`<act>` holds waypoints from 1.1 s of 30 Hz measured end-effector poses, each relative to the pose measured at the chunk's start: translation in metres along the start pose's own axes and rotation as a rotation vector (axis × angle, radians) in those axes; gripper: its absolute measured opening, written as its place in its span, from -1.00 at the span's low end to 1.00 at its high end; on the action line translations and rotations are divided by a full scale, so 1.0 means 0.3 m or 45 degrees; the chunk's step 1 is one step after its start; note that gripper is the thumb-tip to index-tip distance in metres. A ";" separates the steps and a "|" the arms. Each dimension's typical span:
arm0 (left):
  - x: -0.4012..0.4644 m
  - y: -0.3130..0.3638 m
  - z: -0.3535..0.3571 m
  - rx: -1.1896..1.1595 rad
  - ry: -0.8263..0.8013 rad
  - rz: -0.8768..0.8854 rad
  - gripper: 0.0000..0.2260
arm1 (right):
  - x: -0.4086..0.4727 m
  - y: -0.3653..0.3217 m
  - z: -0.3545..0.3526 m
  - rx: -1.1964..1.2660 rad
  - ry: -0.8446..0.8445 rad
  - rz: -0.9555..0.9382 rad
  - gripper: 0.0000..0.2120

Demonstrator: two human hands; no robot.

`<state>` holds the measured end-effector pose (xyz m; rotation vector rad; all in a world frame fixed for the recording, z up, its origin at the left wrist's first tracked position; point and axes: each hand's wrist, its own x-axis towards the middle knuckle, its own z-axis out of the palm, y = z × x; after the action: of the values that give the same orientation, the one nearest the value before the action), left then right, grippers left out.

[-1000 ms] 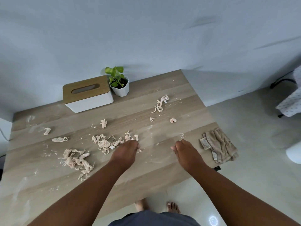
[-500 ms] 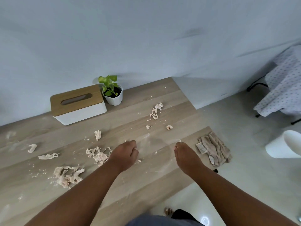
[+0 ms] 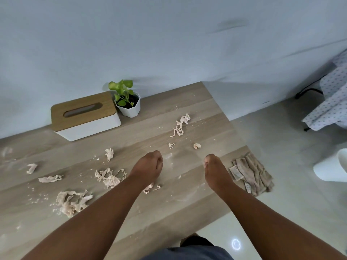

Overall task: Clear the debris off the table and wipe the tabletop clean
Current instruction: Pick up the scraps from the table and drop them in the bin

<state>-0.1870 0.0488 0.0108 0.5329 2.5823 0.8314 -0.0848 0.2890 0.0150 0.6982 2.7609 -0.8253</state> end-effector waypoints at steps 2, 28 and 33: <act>0.020 0.001 0.004 -0.003 0.013 -0.034 -0.88 | 0.034 0.005 -0.003 -0.005 -0.016 -0.032 -0.81; 0.299 0.049 0.225 0.442 0.131 -0.269 -0.65 | 0.407 0.068 0.032 -0.497 -0.055 -0.707 -0.81; 0.288 0.053 0.249 0.658 0.068 -0.278 -0.62 | 0.420 0.081 0.042 -0.558 0.042 -0.882 -0.88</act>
<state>-0.2233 0.1356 -0.0559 0.3558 2.8381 0.0996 -0.1828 0.3485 -0.0441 -0.3449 3.0666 -0.2563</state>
